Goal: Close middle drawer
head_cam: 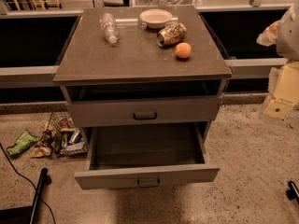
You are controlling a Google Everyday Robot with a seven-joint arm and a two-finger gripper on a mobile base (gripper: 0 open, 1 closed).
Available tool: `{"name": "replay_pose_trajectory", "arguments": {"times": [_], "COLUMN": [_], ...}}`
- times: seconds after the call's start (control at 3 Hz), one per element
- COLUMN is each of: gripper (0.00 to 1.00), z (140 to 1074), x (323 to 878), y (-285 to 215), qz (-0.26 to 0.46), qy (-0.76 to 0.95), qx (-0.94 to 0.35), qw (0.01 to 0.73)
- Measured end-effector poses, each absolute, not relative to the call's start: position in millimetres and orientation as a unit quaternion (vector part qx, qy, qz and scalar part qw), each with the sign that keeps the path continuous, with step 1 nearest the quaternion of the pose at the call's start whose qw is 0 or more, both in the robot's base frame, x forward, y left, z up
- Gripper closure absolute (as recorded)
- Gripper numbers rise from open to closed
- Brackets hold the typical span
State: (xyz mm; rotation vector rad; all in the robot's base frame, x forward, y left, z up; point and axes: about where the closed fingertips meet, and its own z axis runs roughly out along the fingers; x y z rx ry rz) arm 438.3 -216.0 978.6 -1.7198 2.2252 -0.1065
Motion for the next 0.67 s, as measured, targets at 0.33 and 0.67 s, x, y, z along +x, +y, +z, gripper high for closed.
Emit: {"name": "replay_pose_trajectory", "arguments": {"times": [0.33, 0.67], "gripper": [0.00, 0.00], "z": [978.5, 950.0], "x": [438.3, 436.8], "y": [-216.0, -204.2], "qz": [-0.037, -0.001], "qy": [0.780, 0.769], "qx": [-0.603, -0.620], "qw": [0.163, 0.155]}}
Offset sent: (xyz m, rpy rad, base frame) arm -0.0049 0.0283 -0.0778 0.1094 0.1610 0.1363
